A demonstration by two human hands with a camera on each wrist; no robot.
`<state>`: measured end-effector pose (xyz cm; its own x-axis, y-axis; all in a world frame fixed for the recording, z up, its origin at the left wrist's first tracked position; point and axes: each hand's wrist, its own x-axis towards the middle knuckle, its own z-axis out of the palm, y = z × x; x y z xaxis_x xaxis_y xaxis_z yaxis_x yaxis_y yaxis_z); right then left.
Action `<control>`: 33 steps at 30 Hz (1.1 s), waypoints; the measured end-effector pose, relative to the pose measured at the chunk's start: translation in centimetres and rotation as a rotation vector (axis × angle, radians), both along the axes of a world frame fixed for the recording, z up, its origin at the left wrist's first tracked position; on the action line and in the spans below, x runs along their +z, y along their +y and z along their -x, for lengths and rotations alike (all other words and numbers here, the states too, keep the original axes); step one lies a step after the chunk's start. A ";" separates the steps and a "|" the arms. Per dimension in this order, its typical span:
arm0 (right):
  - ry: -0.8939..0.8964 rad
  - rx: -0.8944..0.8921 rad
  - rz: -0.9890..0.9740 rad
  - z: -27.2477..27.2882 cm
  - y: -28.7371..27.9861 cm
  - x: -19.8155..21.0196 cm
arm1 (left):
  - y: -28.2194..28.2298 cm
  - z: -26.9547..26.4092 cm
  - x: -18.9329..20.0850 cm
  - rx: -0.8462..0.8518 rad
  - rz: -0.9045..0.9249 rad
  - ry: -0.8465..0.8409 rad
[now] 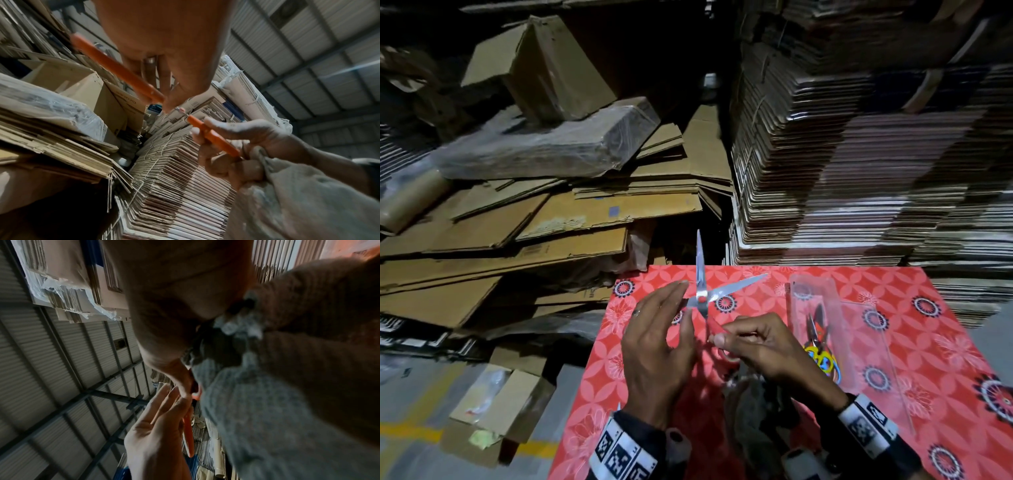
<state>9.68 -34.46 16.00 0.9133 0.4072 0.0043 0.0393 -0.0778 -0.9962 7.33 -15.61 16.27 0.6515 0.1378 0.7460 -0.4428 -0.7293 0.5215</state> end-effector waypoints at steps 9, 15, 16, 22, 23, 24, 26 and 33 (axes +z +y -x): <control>-0.021 -0.095 -0.027 -0.5 -0.9 -0.3 | -0.3 1.4 0.4 -0.011 0.568 0.149; -0.071 -0.127 -0.040 -0.3 -0.8 -0.1 | -1.4 2.5 -0.2 -0.073 0.609 0.162; -0.083 -0.132 -0.042 -0.4 -0.8 0.0 | -1.5 2.6 -0.4 -0.106 0.598 0.180; -0.059 -0.175 -0.069 -0.6 -0.6 -0.1 | -2.2 2.8 -0.7 -0.263 0.720 0.415; -0.062 -0.187 -0.069 -0.5 -0.5 -0.1 | -2.2 2.7 -0.7 -0.266 0.735 0.445; -0.066 -0.196 -0.070 -0.5 -0.5 -0.1 | -2.2 2.5 -0.8 -0.266 0.740 0.470; -0.070 -0.205 -0.079 -0.4 -0.5 -0.3 | -1.9 2.2 -1.2 -0.246 0.713 0.499; -0.085 -0.203 -0.087 -0.1 -0.4 -0.8 | -0.9 1.5 -1.8 -0.106 0.450 0.434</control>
<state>9.77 -34.82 15.24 0.9713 0.2099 0.1117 0.1156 -0.0063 -0.9933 5.88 -16.48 14.51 0.9091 0.2945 0.2945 -0.1797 -0.3606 0.9153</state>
